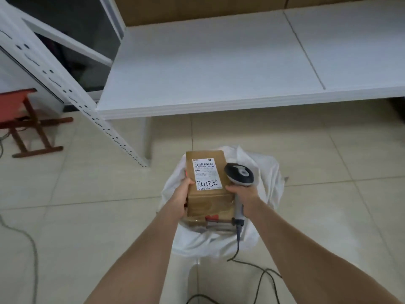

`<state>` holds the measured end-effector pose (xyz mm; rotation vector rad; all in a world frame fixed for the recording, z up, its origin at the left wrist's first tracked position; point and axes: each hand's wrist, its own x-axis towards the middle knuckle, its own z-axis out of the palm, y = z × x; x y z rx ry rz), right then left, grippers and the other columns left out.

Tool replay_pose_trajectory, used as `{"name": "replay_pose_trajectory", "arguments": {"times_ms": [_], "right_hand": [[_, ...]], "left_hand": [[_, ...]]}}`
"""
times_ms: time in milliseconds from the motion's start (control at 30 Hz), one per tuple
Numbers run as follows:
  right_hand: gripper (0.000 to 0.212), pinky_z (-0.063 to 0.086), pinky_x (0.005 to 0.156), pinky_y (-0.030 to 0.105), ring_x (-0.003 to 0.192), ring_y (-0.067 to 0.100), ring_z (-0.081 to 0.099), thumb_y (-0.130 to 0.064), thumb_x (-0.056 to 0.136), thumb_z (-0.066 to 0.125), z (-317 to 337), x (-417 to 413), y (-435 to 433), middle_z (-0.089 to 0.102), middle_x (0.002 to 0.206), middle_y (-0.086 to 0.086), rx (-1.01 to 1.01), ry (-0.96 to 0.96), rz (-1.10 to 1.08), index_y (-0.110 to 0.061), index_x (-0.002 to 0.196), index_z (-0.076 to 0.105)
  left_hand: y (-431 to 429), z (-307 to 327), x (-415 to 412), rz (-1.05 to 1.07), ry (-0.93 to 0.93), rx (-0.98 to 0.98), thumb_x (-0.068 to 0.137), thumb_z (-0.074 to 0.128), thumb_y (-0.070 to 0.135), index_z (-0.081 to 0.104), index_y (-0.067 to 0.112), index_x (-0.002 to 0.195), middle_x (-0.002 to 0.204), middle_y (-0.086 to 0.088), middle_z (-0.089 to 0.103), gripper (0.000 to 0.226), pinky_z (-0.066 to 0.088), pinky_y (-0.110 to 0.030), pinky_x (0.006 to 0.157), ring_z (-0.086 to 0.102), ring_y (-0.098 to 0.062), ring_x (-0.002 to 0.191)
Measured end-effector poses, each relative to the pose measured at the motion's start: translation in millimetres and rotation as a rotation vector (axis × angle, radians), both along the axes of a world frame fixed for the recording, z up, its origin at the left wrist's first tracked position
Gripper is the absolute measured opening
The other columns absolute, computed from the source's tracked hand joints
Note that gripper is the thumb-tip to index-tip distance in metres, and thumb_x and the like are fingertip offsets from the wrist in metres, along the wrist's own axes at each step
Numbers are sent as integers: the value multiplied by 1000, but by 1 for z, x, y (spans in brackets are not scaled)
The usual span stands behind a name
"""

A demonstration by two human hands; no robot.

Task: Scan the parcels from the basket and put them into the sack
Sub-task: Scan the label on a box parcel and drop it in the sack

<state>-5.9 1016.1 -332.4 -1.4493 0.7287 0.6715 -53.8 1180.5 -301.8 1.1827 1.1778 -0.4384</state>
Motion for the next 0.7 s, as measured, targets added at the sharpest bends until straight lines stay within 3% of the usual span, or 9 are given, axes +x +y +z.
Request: {"name": "replay_pose_trajectory", "arguments": {"times_ms": [67, 133, 200, 300, 400, 500, 533, 633, 700], "right_hand": [[34, 51, 84, 38, 92, 28, 60, 2, 76, 77, -43, 4, 13, 66, 100, 14, -15, 4, 40, 5, 108, 65], [34, 52, 89, 42, 97, 31, 62, 2, 76, 78, -82, 9, 24, 67, 104, 17, -43, -6, 91, 6, 107, 65], [38, 52, 95, 47, 105, 34, 64, -1, 75, 79, -110, 15, 32, 68, 111, 20, -95, -30, 130, 6, 110, 65], [46, 51, 96, 45, 105, 32, 64, -13, 73, 83, -144, 24, 41, 69, 111, 15, -142, -95, 155, 2, 113, 65], [44, 52, 88, 35, 92, 24, 61, -21, 72, 86, -165, 34, 44, 65, 98, 4, -174, -173, 164, -5, 107, 65], [46, 52, 91, 36, 94, 25, 62, -18, 71, 86, -173, 46, 47, 64, 99, 5, -184, -225, 213, -3, 108, 66], [43, 52, 91, 36, 94, 25, 62, -16, 71, 86, -174, 48, 48, 63, 98, 5, -196, -231, 236, -3, 107, 66], [22, 50, 71, 28, 73, 16, 59, -7, 71, 82, -174, 50, 50, 62, 84, 3, -248, -263, 274, -8, 85, 65], [15, 45, 54, 20, 58, 8, 53, -8, 72, 80, -170, 50, 53, 62, 78, 3, -295, -287, 283, -9, 76, 66]], "left_hand": [[9, -40, 5, -4, -1, 45, 88, 49, 29, 64, 14, 92, 82, -7, 65, 22, 47, -34, 68, 58, -23, 78], [19, -85, 13, -129, 8, 191, 94, 42, 23, 62, 9, 114, 111, -13, 64, 31, 46, -42, 92, 58, -29, 104], [31, -118, 18, -290, 30, 376, 99, 37, 22, 55, 7, 129, 132, -15, 55, 38, 37, -42, 106, 50, -29, 123], [65, -164, 19, -474, 109, 803, 98, 38, 31, 59, 13, 127, 132, -17, 48, 40, 37, -40, 106, 44, -34, 124], [93, -199, 14, -467, 229, 797, 93, 50, 37, 61, 21, 122, 130, -16, 48, 36, 39, -36, 102, 41, -33, 123], [93, -219, 11, -263, 63, 545, 90, 55, 5, 66, -1, 90, 112, -15, 59, 13, 46, -22, 70, 57, -26, 96], [92, -217, 14, -174, 0, 574, 89, 54, 1, 66, -2, 90, 111, -15, 60, 12, 48, -22, 69, 60, -27, 92], [91, -191, 40, -26, -246, 947, 87, 49, 2, 67, 9, 115, 118, -12, 65, 35, 48, -31, 92, 62, -31, 104], [77, -160, 55, 36, -500, 1005, 84, 47, 1, 68, 12, 113, 113, -6, 66, 38, 48, -28, 89, 64, -27, 96]]}}
